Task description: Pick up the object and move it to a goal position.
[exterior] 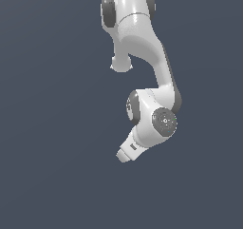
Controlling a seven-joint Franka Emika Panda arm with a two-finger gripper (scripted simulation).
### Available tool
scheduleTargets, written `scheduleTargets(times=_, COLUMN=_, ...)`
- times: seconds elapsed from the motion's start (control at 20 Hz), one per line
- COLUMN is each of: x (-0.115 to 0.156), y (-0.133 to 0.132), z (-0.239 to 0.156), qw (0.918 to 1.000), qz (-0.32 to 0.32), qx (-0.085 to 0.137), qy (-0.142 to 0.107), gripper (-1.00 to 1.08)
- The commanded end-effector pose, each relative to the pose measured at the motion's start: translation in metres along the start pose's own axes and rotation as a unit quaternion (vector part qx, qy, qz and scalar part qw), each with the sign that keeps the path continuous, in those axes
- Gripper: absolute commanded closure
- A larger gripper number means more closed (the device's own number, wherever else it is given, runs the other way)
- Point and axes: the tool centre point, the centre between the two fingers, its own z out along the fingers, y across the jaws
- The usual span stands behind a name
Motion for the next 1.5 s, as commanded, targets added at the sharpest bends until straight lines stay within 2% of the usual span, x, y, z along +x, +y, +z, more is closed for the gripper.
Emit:
scheduleTargets(times=0.0, x=0.0, y=-0.001, z=0.0, qw=1.0, qz=0.0, qx=0.0, qy=0.0, gripper=1.08)
scheduleTargets(times=0.35, x=-0.004, y=-0.012, z=-0.006, qw=1.0, qz=0.0, qx=0.0, qy=0.0, gripper=1.08)
scheduleTargets(times=0.7, x=-0.013, y=-0.038, z=-0.018, qw=1.0, qz=0.0, qx=0.0, qy=0.0, gripper=1.08)
scheduleTargets(times=1.05, x=-0.028, y=-0.082, z=-0.04, qw=1.0, qz=0.0, qx=-0.001, qy=-0.001, gripper=1.08)
scheduleTargets(times=1.45, x=-0.05, y=-0.147, z=-0.072, qw=1.0, qz=0.0, qx=-0.001, qy=-0.001, gripper=1.08)
